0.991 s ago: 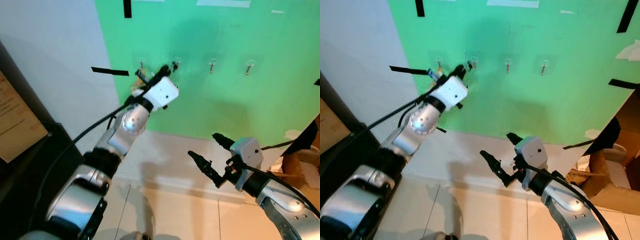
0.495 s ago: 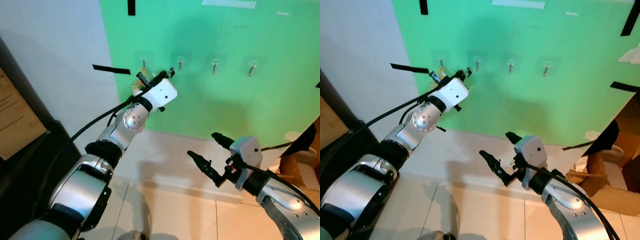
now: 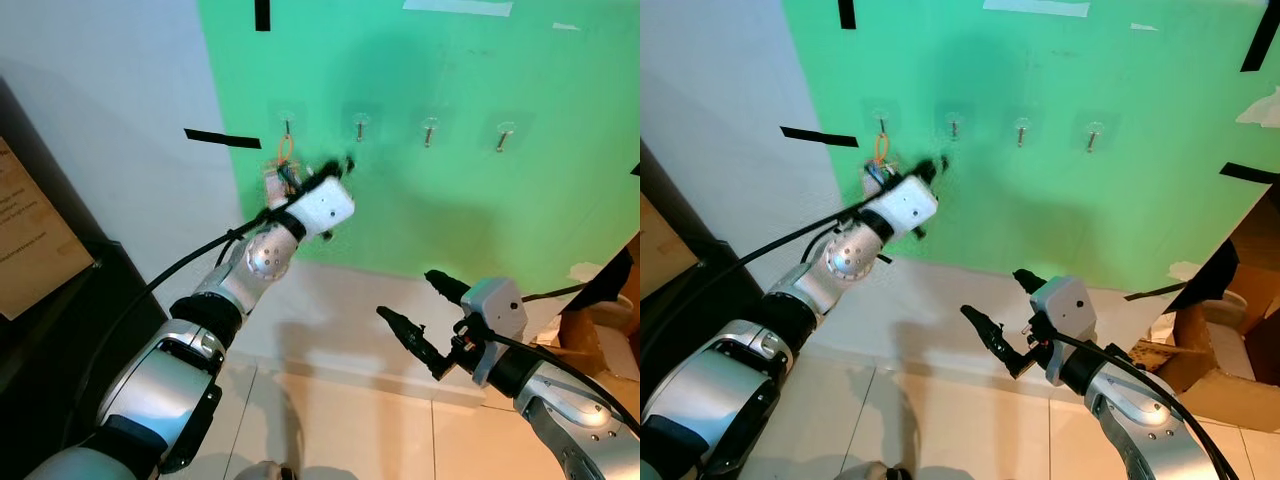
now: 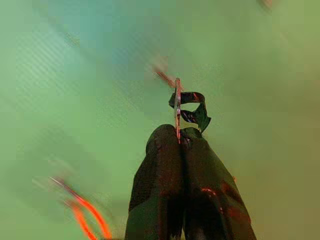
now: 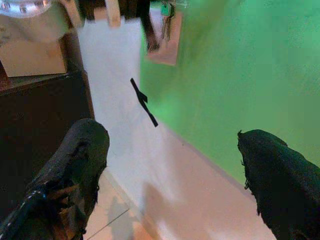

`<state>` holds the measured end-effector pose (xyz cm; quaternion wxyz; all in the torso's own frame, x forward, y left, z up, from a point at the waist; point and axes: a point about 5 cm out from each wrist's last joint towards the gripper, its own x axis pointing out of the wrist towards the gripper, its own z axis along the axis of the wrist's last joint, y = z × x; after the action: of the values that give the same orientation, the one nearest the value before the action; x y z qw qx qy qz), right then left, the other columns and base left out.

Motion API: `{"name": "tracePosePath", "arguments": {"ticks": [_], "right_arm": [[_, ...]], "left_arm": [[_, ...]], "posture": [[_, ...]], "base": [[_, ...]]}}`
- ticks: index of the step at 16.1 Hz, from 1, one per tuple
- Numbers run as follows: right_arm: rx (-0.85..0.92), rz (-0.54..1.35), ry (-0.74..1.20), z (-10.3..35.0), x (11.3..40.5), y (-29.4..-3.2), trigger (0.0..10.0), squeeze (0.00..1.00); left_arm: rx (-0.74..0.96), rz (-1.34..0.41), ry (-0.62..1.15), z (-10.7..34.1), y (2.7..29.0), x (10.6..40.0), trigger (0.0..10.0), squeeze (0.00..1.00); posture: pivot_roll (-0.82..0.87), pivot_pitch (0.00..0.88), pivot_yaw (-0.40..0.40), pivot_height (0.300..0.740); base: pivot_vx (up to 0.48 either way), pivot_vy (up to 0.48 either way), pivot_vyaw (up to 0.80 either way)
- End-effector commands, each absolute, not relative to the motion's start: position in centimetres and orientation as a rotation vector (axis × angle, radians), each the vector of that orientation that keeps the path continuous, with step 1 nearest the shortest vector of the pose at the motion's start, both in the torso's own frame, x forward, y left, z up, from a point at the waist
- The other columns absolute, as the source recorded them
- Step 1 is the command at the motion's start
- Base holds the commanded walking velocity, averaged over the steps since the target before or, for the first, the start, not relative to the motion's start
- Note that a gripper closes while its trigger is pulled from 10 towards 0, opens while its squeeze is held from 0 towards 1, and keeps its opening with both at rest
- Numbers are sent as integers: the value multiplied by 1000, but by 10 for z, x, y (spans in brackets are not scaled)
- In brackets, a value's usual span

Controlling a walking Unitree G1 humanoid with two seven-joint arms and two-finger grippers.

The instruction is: Hang keys on a hook

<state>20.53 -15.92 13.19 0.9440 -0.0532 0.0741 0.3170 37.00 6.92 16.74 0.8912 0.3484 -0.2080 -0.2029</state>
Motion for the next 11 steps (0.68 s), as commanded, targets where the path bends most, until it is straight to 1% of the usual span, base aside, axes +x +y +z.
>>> {"name": "tracePosePath", "arguments": {"ticks": [1, 3, 6, 9, 11], "right_arm": [[-100, 638, 124, 138, 206, -161, 10000, 0], [-108, 619, 119, 138, 205, -163, 10000, 0], [-110, 598, 116, 139, 203, -165, 10000, 0], [-110, 585, 112, 140, 202, -166, 10000, 0], [-112, 583, 112, 141, 202, -166, 10000, 0]], "left_arm": [[710, -386, -501, 184, 68, 373, 10000, 0], [702, -348, -536, 196, 65, 377, 10000, 0], [695, -375, -567, 204, 56, 378, 10000, 0], [703, -359, -533, 206, 54, 384, 10000, 0], [724, -337, -455, 205, 56, 391, 10000, 0]], "posture": [[-246, 0, 54, 740], [-271, 0, 78, 740], [-291, 0, 95, 740], [-309, 0, 105, 740], [-314, 0, 103, 740]], "base": [[0, 0, 0], [0, 0, 0], [0, 0, 0], [0, 0, 0], [0, 0, 0]]}}
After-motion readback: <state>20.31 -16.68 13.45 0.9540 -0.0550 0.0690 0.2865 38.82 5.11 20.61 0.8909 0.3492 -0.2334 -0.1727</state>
